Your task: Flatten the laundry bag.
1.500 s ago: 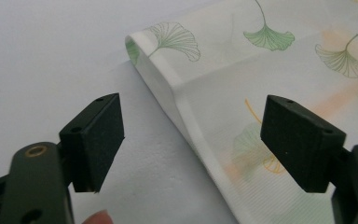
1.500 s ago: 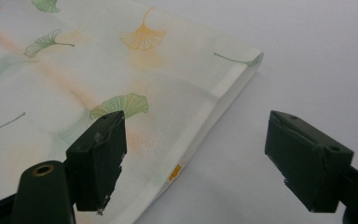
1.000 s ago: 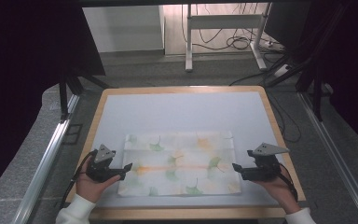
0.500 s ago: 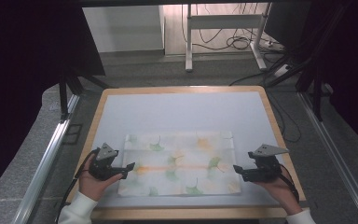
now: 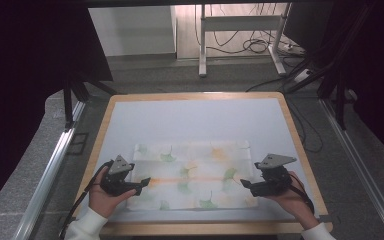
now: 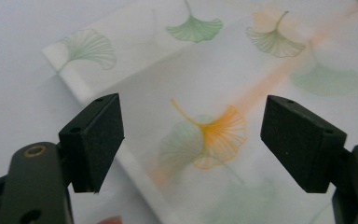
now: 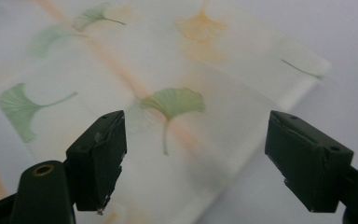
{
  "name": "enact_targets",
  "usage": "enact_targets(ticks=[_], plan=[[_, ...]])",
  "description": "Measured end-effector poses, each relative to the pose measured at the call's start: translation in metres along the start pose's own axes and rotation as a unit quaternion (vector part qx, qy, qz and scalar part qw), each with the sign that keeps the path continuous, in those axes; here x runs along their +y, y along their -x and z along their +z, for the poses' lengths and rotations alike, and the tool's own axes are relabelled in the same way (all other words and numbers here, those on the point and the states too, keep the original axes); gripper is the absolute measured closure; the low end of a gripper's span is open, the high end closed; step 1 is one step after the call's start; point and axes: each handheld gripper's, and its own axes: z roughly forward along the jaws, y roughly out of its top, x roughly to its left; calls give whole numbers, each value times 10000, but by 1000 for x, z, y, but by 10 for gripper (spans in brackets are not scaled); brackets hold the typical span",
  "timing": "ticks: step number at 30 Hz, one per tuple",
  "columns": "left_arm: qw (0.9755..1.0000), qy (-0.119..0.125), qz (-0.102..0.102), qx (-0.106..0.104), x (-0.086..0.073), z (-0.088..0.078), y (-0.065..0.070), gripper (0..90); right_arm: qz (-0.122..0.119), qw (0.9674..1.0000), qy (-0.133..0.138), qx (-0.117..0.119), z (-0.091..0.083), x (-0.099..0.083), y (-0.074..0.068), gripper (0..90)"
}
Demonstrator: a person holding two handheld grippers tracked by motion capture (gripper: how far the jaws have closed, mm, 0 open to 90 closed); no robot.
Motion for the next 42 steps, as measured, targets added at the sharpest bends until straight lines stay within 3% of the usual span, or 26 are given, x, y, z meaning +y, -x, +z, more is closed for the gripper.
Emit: enact_targets(ticks=[5,12,13,18,23,24,30,37,42], plan=[[9995,-177,267,-48,8,10,10,210,-351,9990,-107,262,9,15,-20,208],[9987,-322,351,-155,9,18,18,212,-619,9951,-312,705,26,25,-42,208],[9986,-330,385,-158,9,18,21,213,-731,9919,-471,928,33,27,-52,226],[9982,-356,383,-277,7,21,23,216,-1037,9847,-633,1249,45,32,-73,226],[9983,-369,361,-289,6,21,23,217,-1303,9784,-863,1350,58,35,-89,223],[9983,-369,361,-289,6,21,23,217,-1303,9784,-863,1350,58,35,-89,223],[9979,-431,359,-330,3,23,21,216,-1637,9699,-1136,1400,77,35,-102,203],[9975,-500,344,-351,1,25,19,212,-1727,9671,-1318,1322,82,30,-102,244],[9973,-528,352,-363,0,26,19,212,-1734,9667,-1316,1345,82,29,-101,387]])
